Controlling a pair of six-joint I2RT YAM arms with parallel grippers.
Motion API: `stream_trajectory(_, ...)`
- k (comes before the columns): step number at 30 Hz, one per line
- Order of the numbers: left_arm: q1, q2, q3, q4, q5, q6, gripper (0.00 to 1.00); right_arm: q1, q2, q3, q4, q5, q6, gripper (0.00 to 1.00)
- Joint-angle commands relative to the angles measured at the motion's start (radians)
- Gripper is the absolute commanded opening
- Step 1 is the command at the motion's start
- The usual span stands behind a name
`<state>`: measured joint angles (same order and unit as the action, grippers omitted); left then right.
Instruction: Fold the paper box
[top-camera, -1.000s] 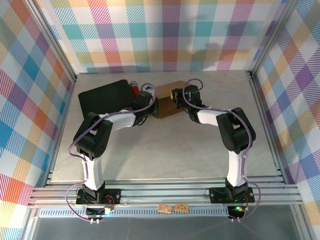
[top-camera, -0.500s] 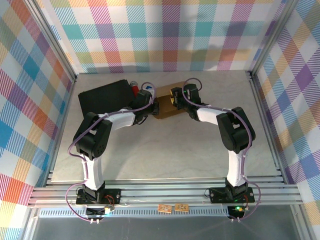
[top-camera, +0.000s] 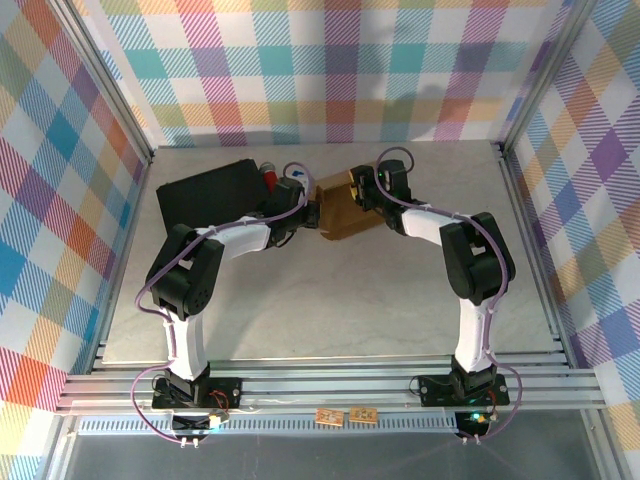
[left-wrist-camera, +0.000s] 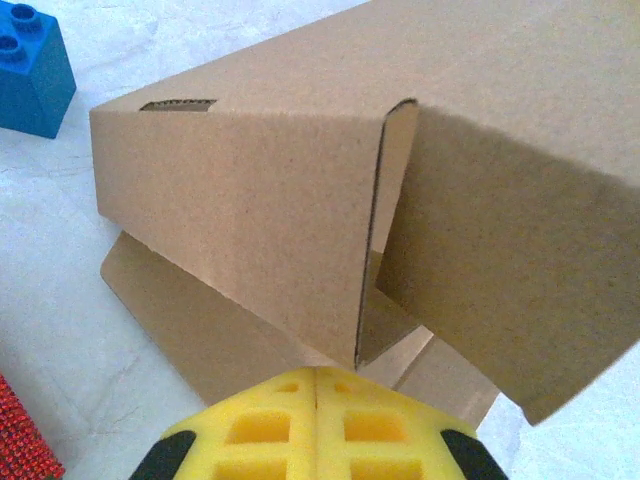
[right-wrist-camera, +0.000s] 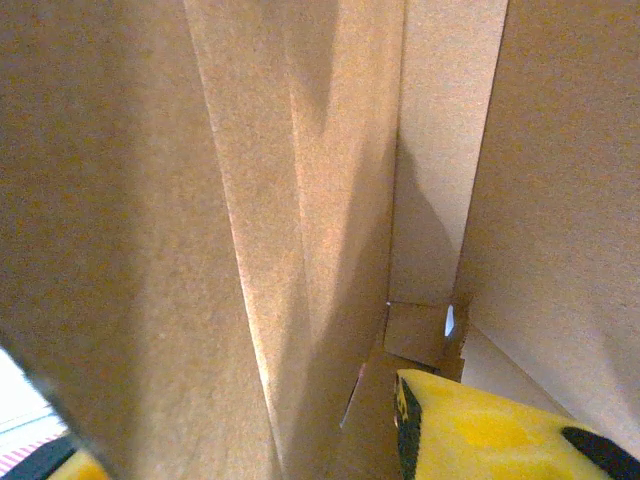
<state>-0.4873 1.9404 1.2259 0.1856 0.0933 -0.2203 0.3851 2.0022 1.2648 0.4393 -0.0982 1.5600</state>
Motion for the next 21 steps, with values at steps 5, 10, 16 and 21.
stream_trajectory(5,0.009,-0.008,0.046,-0.011,0.041,0.0,0.01,-0.011,-0.059,0.049,-0.022,-0.009,-0.035,0.44)
stream_trajectory(10,0.009,0.002,0.055,-0.014,0.048,-0.005,0.01,-0.02,-0.063,0.067,-0.033,-0.015,-0.045,0.43)
stream_trajectory(16,0.009,0.005,0.058,-0.015,0.059,-0.007,0.01,-0.023,-0.058,0.083,-0.04,-0.017,-0.051,0.26)
stream_trajectory(21,0.009,0.003,0.06,-0.015,0.067,-0.011,0.02,-0.024,-0.036,0.095,-0.035,-0.011,-0.04,0.04)
